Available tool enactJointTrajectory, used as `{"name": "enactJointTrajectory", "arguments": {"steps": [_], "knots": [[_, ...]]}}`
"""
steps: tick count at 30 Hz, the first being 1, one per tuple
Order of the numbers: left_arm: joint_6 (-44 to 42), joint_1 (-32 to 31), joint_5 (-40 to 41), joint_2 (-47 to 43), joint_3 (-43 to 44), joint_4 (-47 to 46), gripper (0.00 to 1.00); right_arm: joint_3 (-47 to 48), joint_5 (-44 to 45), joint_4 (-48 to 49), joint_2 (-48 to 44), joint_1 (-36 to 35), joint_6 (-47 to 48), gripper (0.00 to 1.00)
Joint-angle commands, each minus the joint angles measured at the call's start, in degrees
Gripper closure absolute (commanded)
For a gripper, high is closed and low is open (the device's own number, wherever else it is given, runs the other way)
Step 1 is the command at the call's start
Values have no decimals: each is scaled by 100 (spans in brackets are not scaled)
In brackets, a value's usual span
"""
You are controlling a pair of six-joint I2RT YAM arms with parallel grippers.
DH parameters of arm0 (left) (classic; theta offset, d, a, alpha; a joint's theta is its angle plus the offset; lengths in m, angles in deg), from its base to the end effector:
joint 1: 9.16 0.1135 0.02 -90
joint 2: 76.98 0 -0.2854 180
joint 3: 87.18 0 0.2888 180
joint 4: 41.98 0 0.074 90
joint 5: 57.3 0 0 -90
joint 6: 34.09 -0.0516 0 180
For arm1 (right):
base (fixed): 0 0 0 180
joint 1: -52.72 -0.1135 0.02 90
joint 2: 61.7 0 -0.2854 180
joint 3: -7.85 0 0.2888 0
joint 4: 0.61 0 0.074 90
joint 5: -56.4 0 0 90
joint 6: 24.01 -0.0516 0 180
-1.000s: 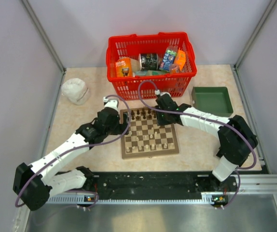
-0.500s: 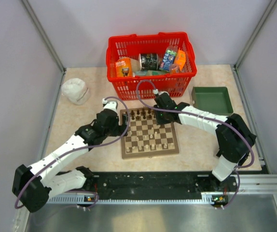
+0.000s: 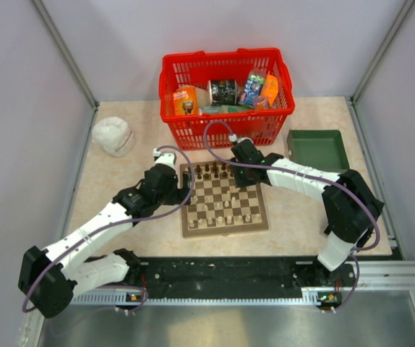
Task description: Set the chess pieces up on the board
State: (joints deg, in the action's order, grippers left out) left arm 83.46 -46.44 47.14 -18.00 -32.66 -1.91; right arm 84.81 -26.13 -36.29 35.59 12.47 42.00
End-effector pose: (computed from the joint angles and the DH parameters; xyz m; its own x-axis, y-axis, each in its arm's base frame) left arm 0.2061 -0.1407 0.2487 -0.7006 -0.0296 -0.7129 0.1366 0.9751 -0.1747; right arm 0.3073 0.2514 0.1925 -0.8161 -0.1627 -0.5546 -0.2773 0.9521 0.1288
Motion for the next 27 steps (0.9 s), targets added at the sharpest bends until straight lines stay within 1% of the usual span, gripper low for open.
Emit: {"name": "enactJointTrajectory", "arguments": {"steps": [1, 3, 5, 6, 11, 15, 27], "knots": [[31, 19, 24, -141, -16, -171, 1, 209, 10, 22, 61, 52, 87, 72], [31, 19, 15, -132, -25, -179, 1, 209, 9, 22, 53, 52, 87, 74], [31, 19, 7, -106, -16, -180, 1, 192, -8, 21, 26, 52, 79, 79], [31, 19, -11, -97, -16, -197, 1, 183, -8, 22, 18, 52, 78, 80], [5, 19, -29, -1, 10, -215, 1, 42, -52, 4, -193, 44, 52, 82], [-4, 19, -29, 35, 19, -232, 1, -116, -69, -110, -561, 52, -9, 82], [-48, 19, -116, 157, 90, -320, 1, -1038, -210, -462, -1678, 52, -317, 81]]}}
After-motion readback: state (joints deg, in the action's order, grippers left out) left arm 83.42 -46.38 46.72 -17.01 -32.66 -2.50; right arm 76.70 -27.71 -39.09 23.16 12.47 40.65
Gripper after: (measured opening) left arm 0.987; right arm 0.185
